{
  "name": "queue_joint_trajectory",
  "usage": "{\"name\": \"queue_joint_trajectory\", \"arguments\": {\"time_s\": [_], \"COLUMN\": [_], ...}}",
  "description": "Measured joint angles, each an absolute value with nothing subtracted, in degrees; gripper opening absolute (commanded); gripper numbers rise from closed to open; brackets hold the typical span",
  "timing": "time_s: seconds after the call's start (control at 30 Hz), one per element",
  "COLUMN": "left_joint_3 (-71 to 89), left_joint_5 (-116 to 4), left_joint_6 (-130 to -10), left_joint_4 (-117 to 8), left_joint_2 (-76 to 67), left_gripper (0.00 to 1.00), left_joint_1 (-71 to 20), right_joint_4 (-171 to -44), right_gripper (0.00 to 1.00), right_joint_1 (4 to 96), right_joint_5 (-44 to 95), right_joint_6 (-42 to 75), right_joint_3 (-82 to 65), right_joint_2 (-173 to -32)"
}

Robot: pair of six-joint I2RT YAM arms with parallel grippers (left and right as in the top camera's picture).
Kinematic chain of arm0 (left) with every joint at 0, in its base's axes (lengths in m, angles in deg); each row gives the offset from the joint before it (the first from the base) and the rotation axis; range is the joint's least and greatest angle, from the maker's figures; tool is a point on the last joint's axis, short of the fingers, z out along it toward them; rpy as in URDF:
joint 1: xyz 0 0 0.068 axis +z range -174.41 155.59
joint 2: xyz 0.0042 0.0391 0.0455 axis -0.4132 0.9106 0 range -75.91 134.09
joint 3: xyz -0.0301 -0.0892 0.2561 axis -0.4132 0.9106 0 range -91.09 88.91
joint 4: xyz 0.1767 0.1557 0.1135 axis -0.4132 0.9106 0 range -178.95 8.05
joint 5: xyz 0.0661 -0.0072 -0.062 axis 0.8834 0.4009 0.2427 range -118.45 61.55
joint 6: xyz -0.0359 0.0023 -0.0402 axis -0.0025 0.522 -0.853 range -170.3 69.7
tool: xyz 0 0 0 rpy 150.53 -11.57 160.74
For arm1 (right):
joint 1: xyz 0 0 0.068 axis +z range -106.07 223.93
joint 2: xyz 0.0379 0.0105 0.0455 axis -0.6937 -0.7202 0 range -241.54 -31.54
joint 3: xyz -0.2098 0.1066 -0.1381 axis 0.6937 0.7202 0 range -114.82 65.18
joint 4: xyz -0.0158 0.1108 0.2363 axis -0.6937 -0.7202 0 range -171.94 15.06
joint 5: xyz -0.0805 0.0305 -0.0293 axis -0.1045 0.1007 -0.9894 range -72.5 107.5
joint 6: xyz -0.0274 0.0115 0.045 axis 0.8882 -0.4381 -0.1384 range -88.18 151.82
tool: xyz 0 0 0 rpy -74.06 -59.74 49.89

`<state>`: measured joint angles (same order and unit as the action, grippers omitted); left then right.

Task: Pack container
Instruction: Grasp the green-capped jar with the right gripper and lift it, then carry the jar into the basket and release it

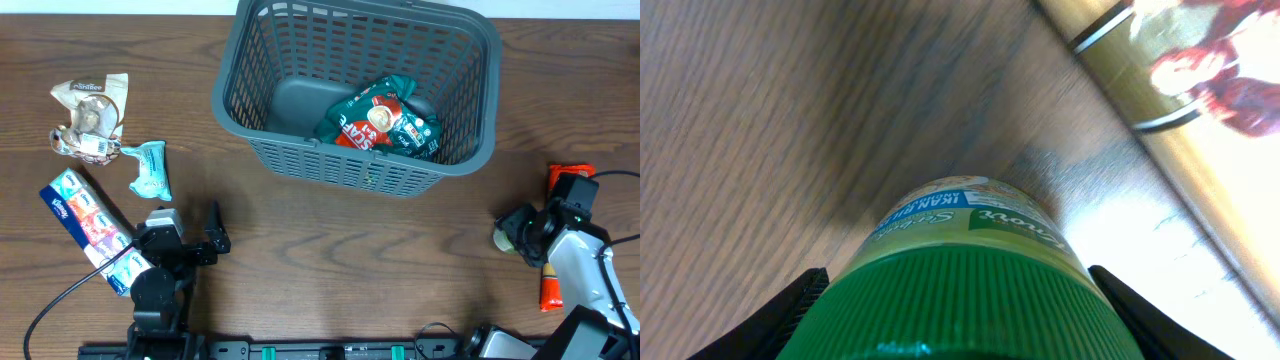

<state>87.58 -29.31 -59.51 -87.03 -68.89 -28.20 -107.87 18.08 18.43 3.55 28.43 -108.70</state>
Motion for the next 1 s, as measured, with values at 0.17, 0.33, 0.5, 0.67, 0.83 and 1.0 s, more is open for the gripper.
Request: {"name": "queue_joint_trajectory", "arguments": {"time_s": [0.17,0.33,0.5,0.67,0.83,1.0], "left_joint_3": [87.6,87.6,87.6,87.6,87.6,87.6], "left_joint_5": [-29.3,-29.3,-29.3,-29.3,-29.3,-29.3], "left_joint_6": [-59.5,-59.5,-59.5,-59.5,-59.5,-59.5], "left_joint_4": [-87.0,-87.0,-87.0,-87.0,-87.0,-87.0], "left_joint_2": [-68.9,-68.9,-68.9,-68.9,-68.9,-68.9], "left_gripper": [0.98,0.98,0.99,0.99,0.98,0.98], "left_joint_1": [-28.2,-28.2,-28.2,-28.2,-28.2,-28.2], "right_joint_4": [-111.8,-114.8,-116.9,-112.9,-106.6,-104.9], "right_gripper": [0.08,0.04,0.01,0.01,0.01,0.01], "right_joint_1": [18.4,20.5,24.4,31.8,40.8,50.2], "right_joint_5": [19.0,19.0,19.0,19.0,19.2,19.3], "right_joint_6": [4.6,7.5,12.7,22.5,33.7,46.7], "right_joint_3": [21.9,9.4,-4.3,-14.6,-18.4,-18.5], "right_joint_2": [-107.8,-105.1,-104.2,-104.2,-103.9,-105.2]}}
